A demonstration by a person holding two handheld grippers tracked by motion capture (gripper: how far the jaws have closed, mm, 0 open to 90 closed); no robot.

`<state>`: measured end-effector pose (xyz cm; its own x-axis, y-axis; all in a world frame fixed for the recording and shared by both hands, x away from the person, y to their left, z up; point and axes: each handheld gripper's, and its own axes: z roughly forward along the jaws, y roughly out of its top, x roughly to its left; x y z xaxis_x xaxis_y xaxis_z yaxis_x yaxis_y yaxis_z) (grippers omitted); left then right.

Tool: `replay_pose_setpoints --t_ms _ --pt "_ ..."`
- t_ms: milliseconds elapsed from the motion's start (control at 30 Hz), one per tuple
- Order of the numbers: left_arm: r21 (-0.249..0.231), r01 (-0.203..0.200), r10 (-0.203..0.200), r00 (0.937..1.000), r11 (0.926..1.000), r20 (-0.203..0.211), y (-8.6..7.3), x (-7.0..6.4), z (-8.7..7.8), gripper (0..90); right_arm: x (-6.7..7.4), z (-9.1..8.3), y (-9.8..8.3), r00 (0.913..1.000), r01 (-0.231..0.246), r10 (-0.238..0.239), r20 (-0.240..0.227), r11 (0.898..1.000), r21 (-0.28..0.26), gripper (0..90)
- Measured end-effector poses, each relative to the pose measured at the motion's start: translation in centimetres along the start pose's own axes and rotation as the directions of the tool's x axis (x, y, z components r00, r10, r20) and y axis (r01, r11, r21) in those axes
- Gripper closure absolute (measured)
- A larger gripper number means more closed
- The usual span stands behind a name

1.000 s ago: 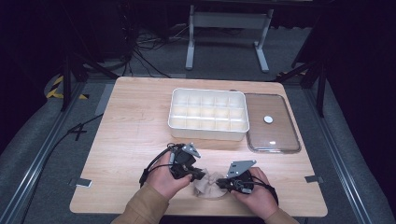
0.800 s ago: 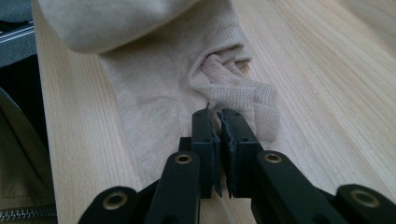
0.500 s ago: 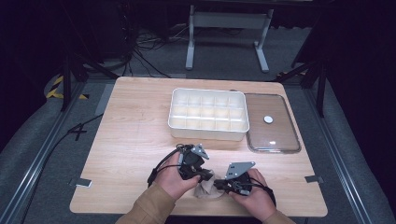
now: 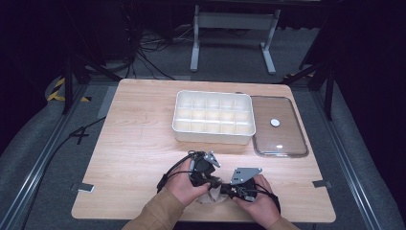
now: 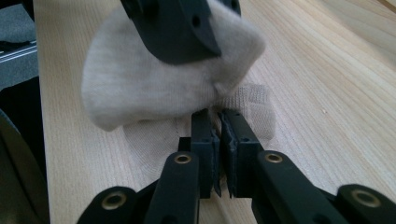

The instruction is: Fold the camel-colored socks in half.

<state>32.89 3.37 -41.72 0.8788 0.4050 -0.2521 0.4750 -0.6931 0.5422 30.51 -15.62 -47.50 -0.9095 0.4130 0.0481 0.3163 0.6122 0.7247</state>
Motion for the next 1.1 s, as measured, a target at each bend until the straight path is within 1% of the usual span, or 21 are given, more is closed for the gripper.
replay_pose_setpoints --t_ms 100,233,300,500,600,633,667,767,800,867,900,933,967,1000,1033,1067,1100 --pt "-0.004 0.000 0.000 1.0000 1.0000 0.003 -0.1 0.2 0.4 84.5 0.0 -0.2 0.1 1.0000 0.005 -0.005 0.002 1.000 0.002 79.6" --pt "-0.009 -0.007 0.007 1.0000 0.9999 -0.002 -0.1 0.3 0.6 84.4 0.0 -0.8 0.1 0.9999 0.002 -0.002 0.013 1.000 0.002 78.9" --pt "-0.015 -0.010 0.010 1.0000 0.9998 -0.003 -0.1 0.2 0.6 84.4 -0.1 -1.0 -0.1 0.9999 -0.006 0.006 0.013 1.000 -0.002 78.8" --pt "-0.018 -0.005 0.005 1.0000 0.9998 -0.005 -0.2 0.2 1.0 84.5 -0.3 -1.8 -0.1 0.9992 -0.002 0.002 0.040 1.000 -0.005 79.1" --pt "-0.024 -0.004 0.004 1.0000 0.9997 -0.009 -0.2 0.3 1.0 84.0 -0.4 -2.4 -0.1 0.9987 -0.009 0.009 0.050 1.000 -0.007 79.8" --pt "-0.029 0.001 -0.001 1.0000 0.9996 -0.010 -0.2 0.2 1.1 83.2 -0.5 -2.6 -0.1 0.9985 -0.011 0.012 0.054 1.000 -0.011 80.0" --pt "-0.032 -0.002 0.002 1.0000 0.9995 -0.010 -0.2 0.2 1.1 81.7 -0.6 -2.8 -0.1 0.9981 -0.014 0.015 0.059 1.000 -0.016 80.2" --pt "-0.045 -0.004 0.004 1.0000 0.9990 0.005 -0.2 0.2 1.3 75.0 -0.9 -3.4 -0.1 0.9969 -0.026 0.028 0.073 0.999 -0.028 80.3" --pt "-0.055 -0.007 0.007 0.9999 0.9984 0.009 -0.1 0.2 1.2 72.9 -1.0 -3.6 -0.2 0.9967 -0.029 0.031 0.075 0.999 -0.033 80.3" --pt "-0.081 -0.012 0.013 0.9998 0.9966 0.012 -0.1 0.1 0.9 65.9 -1.2 -4.0 -0.2 0.9958 -0.034 0.037 0.084 0.999 -0.040 80.2" --pt "-0.081 -0.012 0.013 0.9998 0.9966 0.012 -0.1 0.1 0.9 64.7 -1.2 -4.0 -0.2 0.9958 -0.034 0.037 0.084 0.999 -0.040 80.2" --pt "-0.091 -0.021 0.022 0.9997 0.9956 0.013 -0.1 0.0 0.5 64.7 -1.3 -4.1 -0.1 0.9957 -0.035 0.039 0.084 0.998 -0.044 80.2" --pt "-0.118 -0.025 0.027 0.9995 0.9926 0.018 -0.2 -0.1 -0.1 63.1 -1.4 -4.4 0.0 0.9954 -0.034 0.038 0.088 0.998 -0.052 80.2" --pt "-0.118 -0.025 0.027 0.9995 0.9926 0.018 -0.2 -0.1 -0.1 63.1 -1.4 -4.4 0.0 0.9954 -0.034 0.038 0.088 0.998 -0.052 80.2" --pt "-0.127 -0.035 0.037 0.9993 0.9913 0.012 -0.4 -0.1 -0.6 63.1 -1.4 -4.5 0.1 0.9951 -0.038 0.043 0.089 0.998 -0.054 80.2" --pt "-0.151 -0.034 0.035 0.9994 0.9879 0.005 -0.7 -0.1 -1.7 64.1 -1.3 -4.7 0.4 0.9953 -0.034 0.039 0.089 0.997 -0.063 80.2" --pt "-0.151 -0.034 0.035 0.9994 0.9879 0.005 -0.7 -0.1 -1.7 65.6 -1.3 -4.7 0.4 0.9953 -0.034 0.039 0.089 0.997 -0.063 80.2"
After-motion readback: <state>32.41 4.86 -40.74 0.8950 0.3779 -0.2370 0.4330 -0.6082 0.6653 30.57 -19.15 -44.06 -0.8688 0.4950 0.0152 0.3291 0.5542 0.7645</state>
